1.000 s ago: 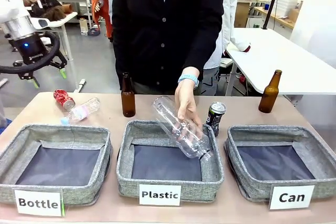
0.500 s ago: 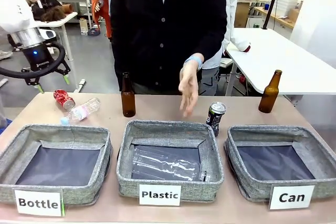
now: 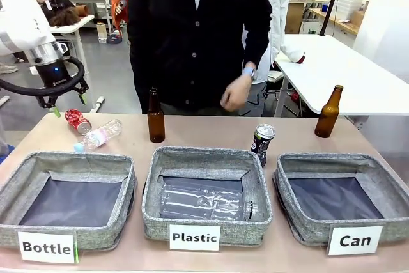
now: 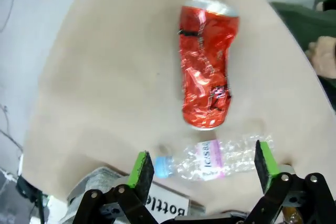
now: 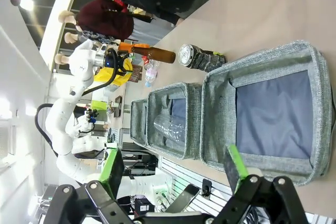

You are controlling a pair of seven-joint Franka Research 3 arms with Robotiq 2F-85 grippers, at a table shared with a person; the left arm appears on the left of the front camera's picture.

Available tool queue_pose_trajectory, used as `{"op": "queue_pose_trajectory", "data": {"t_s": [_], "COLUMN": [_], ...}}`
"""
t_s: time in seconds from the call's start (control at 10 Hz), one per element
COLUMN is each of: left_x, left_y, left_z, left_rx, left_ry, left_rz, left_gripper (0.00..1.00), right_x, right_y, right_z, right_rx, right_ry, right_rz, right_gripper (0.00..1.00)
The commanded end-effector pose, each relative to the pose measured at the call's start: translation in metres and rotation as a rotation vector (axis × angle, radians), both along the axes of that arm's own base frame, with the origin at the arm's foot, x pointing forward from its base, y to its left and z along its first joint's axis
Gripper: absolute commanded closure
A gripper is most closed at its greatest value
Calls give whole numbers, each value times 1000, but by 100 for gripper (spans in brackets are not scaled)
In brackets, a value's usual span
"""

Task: Sort the can waste into the basket.
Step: Pick up the can waste from the table and place it in the right Fabric basket.

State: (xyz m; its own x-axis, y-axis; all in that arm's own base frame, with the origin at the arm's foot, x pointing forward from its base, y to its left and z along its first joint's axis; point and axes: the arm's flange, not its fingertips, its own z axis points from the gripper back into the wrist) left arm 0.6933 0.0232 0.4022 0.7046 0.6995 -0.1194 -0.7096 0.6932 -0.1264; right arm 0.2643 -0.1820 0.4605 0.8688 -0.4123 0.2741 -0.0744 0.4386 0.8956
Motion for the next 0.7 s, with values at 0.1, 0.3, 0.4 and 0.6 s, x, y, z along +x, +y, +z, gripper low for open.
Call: {"op": "queue_pose_trajectory", "data": {"t_s": [0.1,0.3,0.4,0.6], "left_x": [-5,-2,15,38], "left_y": [7,1,-6,-8], "left_z": [-3,-2,-9,-30], "left_rx": [-18,-4,49,67], "left_ry": [39,12,14,-52], "left_rz": [8,2,-152,-235], "left_gripper": [0,0,0,0], "right_x": [3,3,3,3], "right_y": [-2,-2,-2,-2], "right_z": [2,2,2,2], "right_rx": [8,8,8,8], "right_ry": [-36,-36,-36,-36], "right_rz": [3,3,3,3], "right_gripper": [0,0,0,0]}}
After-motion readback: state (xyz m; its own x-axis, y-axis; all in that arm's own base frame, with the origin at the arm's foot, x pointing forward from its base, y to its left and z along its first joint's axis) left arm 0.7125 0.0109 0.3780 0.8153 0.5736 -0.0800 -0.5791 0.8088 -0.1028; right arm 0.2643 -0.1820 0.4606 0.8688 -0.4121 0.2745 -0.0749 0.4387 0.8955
